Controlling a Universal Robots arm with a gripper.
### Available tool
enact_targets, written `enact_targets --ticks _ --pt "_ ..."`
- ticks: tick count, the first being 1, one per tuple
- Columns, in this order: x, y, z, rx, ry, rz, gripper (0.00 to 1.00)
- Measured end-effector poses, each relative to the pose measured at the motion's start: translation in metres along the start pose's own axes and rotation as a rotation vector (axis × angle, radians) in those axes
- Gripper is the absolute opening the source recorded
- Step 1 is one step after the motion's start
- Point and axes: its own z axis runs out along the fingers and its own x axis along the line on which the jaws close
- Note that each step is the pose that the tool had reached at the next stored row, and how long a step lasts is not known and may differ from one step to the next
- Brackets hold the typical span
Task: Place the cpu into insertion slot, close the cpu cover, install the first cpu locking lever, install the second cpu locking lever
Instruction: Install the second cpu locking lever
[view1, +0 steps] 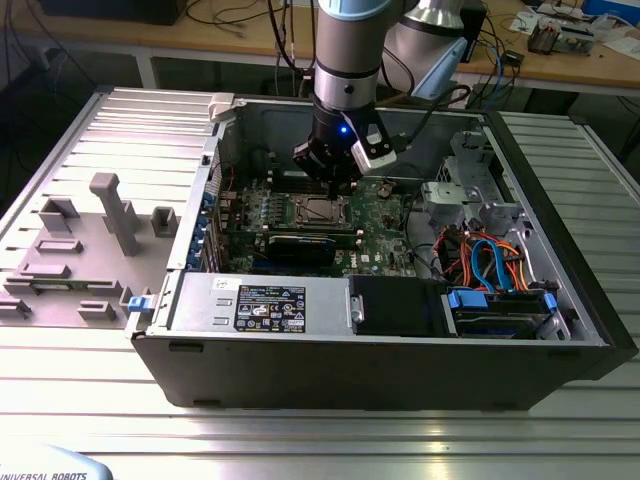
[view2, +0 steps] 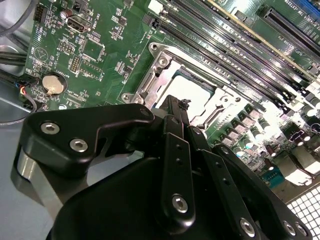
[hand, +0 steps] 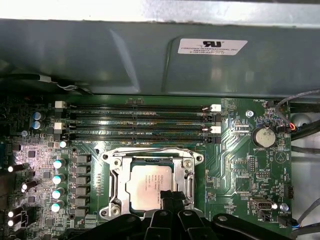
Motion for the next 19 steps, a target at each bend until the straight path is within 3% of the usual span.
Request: enact_targets --ticks 4,8,11,19 --pt "0.0 0.0001 -0.0018 -0.0001 0.0001 0.0 0.11" --pt "-0.0002 0.0 -0.0105 0.0012 0.0009 0.0 0.11" --pt "-0.0001 -0.0046 -0.0107 0.0013 0.0013 0.0 0.11" --pt "-0.0001 -0.0057 -0.0108 0.0014 0.0013 0.0 0.11"
